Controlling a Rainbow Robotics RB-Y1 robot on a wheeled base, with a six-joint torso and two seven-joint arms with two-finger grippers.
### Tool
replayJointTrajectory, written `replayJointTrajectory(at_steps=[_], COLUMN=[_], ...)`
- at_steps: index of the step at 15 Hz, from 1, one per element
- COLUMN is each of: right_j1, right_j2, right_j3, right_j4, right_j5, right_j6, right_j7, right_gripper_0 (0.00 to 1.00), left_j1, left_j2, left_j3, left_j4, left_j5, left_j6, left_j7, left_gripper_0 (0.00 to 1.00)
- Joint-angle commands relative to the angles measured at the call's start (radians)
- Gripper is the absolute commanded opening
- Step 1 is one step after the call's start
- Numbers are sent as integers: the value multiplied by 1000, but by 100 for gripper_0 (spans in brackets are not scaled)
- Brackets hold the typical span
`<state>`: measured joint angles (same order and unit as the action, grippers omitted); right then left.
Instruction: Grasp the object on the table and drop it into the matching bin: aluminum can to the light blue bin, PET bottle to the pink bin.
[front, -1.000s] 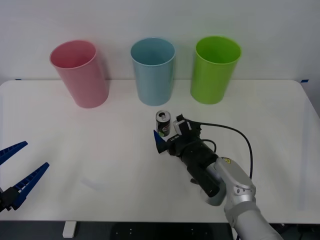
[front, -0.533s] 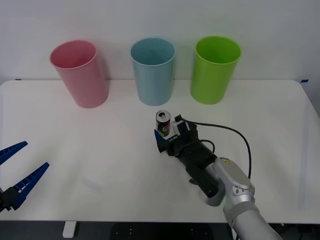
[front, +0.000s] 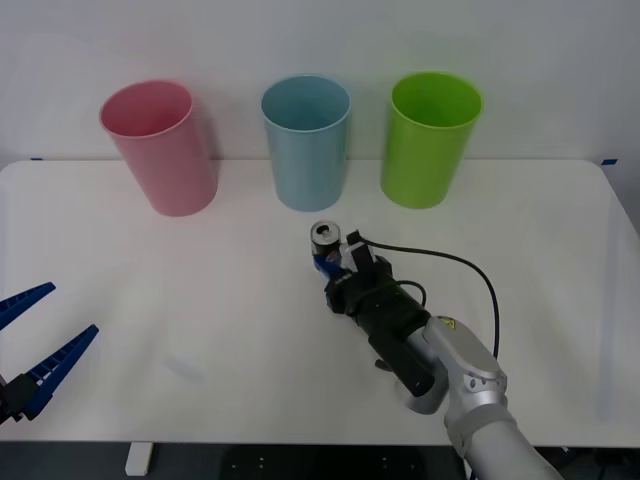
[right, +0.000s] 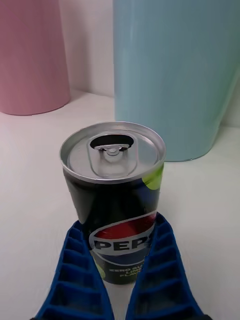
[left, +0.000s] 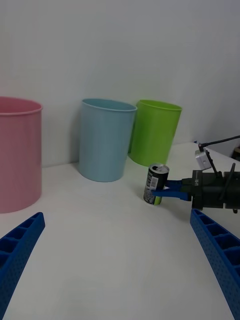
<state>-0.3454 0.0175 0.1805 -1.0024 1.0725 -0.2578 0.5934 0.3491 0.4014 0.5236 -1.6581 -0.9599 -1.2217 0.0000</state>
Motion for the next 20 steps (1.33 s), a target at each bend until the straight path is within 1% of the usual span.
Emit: replayJointTrajectory(at_steps=[1,5,6,7,9,11,14,18,19,20], right_j1=[0,0,3,8,40,88,144,232,247,261], right_j2=[0,0,0,-24,-111,-192,-337,-476,-508,-534], right_j3=[16,43,69,99,177,223,283,269,263,252], right_j4=[-1,-9,-18,-33,-102,-206,-363,-565,-610,-650], right_j5=[-32,-77,-111,-151,-247,-298,-414,-494,-511,-511], right_j6=[0,-15,-29,-41,-44,-44,-43,-43,-43,-47], right_j7=[2,3,-1,-1,-1,-9,-20,-50,-66,-102], right_gripper_0=[0,0,0,0,0,0,0,0,0,0], left_j1=[0,0,0,0,0,0,0,0,0,0], left_j2=[0,0,0,0,0,0,0,0,0,0], left_j3=[0,0,0,0,0,0,0,0,0,0], left_j4=[0,0,0,0,0,0,0,0,0,0], left_j5=[0,0,0,0,0,0,0,0,0,0], left_j6=[0,0,0,0,0,0,0,0,0,0], left_j7=[0,0,0,0,0,0,0,0,0,0], left_gripper_0=[100,100,100,100,100,100,100,100,100,100])
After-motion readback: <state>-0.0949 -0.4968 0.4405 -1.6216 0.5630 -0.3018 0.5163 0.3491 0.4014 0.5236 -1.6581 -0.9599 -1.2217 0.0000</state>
